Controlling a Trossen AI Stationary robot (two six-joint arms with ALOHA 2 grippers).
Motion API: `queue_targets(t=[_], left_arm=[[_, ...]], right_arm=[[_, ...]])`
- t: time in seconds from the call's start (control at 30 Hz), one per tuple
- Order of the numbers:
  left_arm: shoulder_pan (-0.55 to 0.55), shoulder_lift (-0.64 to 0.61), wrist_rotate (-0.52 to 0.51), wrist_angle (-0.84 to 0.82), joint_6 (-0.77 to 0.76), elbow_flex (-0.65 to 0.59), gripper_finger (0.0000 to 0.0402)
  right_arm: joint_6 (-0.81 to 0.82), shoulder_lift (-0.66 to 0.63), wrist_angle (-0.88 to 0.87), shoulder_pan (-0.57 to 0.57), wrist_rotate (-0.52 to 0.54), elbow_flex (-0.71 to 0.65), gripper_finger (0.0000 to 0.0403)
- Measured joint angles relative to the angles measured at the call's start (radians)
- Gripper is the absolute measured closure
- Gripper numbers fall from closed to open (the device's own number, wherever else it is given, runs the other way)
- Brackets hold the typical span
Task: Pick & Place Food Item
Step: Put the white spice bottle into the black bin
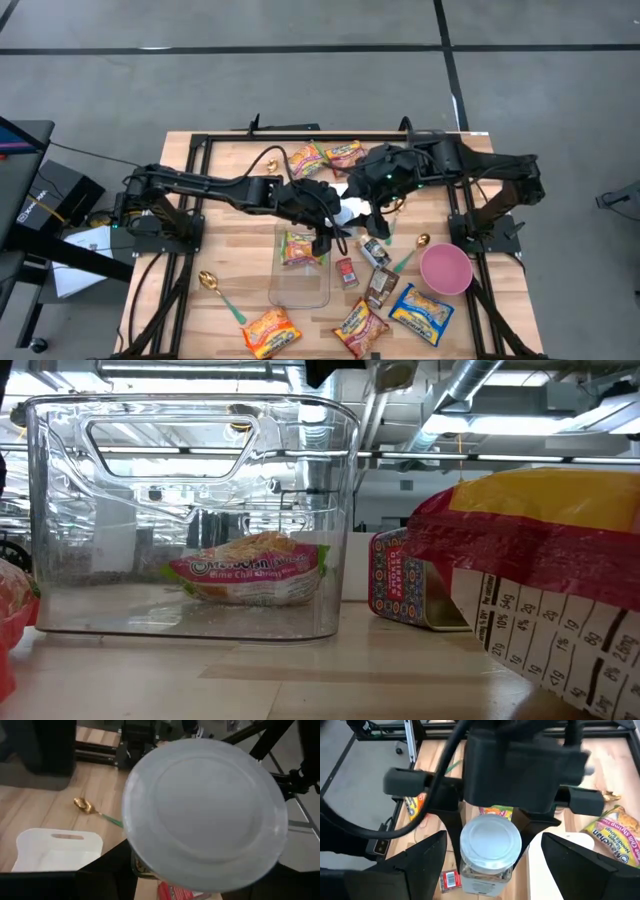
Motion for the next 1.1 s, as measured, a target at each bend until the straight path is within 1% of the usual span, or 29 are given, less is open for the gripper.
queue_targets(t=[0.23,0.87,0.97,1.1], left_arm=[[0.000,0.000,0.000,0.005,0.000,0.000,0.0206],[0.000,0.000,-0.001,0.022,-0.001,0.001,0.0206],[0.000,0.000,-0.001,0.022,-0.001,0.001,0.0206],[0.000,0.000,-0.001,0.021,-0.001,0.001,0.0206]], right_arm=[[0.000,0.033,0.003,0.000,-0.020,0.000,0.0085],[0.004,0.033,-0.010,0.000,-0.024,0.000,0.0086],[0.004,0.034,-0.018,-0.001,-0.024,0.000,0.0094],[0.004,0.049,-0.024,-0.008,-0.024,0.000,0.0122]])
